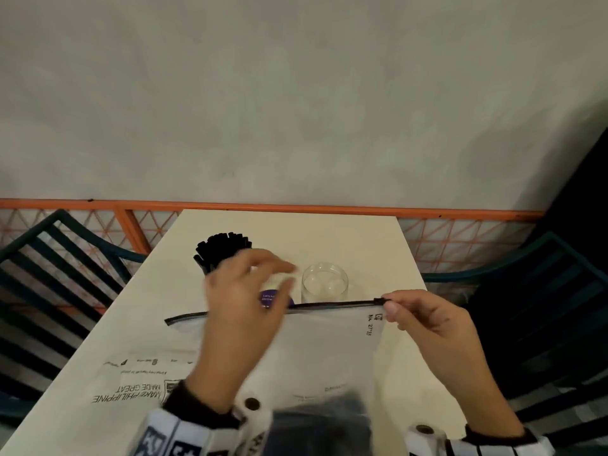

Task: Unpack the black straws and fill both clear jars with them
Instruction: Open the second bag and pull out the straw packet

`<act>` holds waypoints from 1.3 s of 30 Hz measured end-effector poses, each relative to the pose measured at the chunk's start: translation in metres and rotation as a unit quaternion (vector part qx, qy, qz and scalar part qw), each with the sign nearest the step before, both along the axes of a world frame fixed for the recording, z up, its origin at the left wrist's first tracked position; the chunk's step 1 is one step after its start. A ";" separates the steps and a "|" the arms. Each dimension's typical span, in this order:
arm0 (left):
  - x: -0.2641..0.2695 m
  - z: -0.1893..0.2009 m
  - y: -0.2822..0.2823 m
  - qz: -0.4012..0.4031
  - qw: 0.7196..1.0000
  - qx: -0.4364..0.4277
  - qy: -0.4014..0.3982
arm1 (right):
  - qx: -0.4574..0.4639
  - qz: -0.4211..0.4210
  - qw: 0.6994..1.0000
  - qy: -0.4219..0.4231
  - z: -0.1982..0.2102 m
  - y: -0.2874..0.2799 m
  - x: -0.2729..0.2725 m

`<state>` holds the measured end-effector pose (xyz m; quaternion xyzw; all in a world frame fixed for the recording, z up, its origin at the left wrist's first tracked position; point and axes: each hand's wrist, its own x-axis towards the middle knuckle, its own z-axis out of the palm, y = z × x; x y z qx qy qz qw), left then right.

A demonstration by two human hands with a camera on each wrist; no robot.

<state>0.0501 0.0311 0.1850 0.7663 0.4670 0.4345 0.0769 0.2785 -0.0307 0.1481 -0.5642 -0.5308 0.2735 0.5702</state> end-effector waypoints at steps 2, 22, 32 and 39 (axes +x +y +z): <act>0.030 0.000 -0.012 -0.056 0.998 -0.021 0.017 | 0.003 -0.008 1.000 -0.024 -0.001 0.002 -0.010; 0.021 -0.026 -0.006 -0.036 0.988 -0.002 0.150 | 0.037 -0.096 0.987 -0.125 -0.015 -0.004 0.001; -0.073 -0.029 0.005 0.059 0.983 -0.096 0.142 | 0.004 -0.089 0.996 0.000 -0.029 -0.007 0.037; -0.025 -0.039 -0.006 -0.059 0.988 -0.085 0.119 | 0.015 0.017 1.000 0.013 -0.028 -0.008 0.015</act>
